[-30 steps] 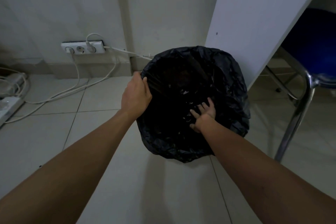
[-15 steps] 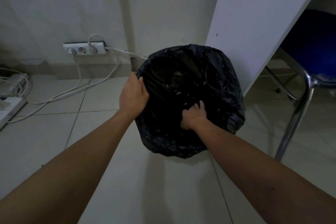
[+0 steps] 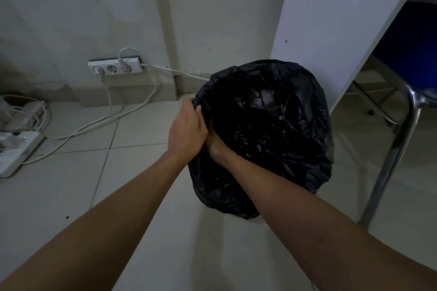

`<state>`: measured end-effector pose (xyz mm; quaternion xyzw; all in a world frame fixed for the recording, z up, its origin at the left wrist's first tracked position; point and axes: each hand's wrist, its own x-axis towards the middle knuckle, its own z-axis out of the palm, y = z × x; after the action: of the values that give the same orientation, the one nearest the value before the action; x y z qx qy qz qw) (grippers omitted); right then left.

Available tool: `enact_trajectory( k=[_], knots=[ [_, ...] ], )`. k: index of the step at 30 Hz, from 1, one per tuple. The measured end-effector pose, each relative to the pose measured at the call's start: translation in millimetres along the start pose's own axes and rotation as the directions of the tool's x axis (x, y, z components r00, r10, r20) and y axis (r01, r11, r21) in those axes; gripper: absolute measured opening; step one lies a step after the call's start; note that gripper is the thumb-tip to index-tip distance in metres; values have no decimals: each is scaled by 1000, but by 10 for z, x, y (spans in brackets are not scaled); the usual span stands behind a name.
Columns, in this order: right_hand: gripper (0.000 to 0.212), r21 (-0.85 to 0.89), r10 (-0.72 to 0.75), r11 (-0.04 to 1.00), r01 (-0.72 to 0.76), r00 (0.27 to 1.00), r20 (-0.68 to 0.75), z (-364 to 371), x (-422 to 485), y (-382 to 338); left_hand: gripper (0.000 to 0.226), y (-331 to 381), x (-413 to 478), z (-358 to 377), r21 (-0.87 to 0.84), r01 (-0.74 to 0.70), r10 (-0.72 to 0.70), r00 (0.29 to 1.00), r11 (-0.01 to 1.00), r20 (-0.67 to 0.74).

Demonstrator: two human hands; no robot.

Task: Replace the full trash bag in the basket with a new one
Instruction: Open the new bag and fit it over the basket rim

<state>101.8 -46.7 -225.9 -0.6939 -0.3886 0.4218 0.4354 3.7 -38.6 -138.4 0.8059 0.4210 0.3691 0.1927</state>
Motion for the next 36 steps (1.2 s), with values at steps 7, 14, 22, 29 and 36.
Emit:
enact_trajectory(
  k=[7, 14, 22, 29, 36],
  knots=[
    [65, -270, 128, 954, -133, 991, -35, -242, -273, -83, 29, -37, 60, 5, 15, 43, -43, 999, 999, -13],
    [64, -626, 130, 776, -74, 991, 44, -630, -177, -97, 31, 33, 314, 11, 46, 125, -126, 992, 991, 8],
    [58, -583, -12, 811, 46, 998, 61, -729, -134, -498, 40, -47, 641, 27, 145, 358, -363, 932, 922, 11],
    [58, -590, -95, 796, 138, 990, 103, -647, -97, -958, 40, -342, 809, -76, 95, 478, -483, 875, 873, 41],
    [55, -770, -452, 622, 140, 867, -208, -642, -175, -1041, 41, -507, 822, -194, 2, 586, -586, 810, 810, 5]
  ],
)
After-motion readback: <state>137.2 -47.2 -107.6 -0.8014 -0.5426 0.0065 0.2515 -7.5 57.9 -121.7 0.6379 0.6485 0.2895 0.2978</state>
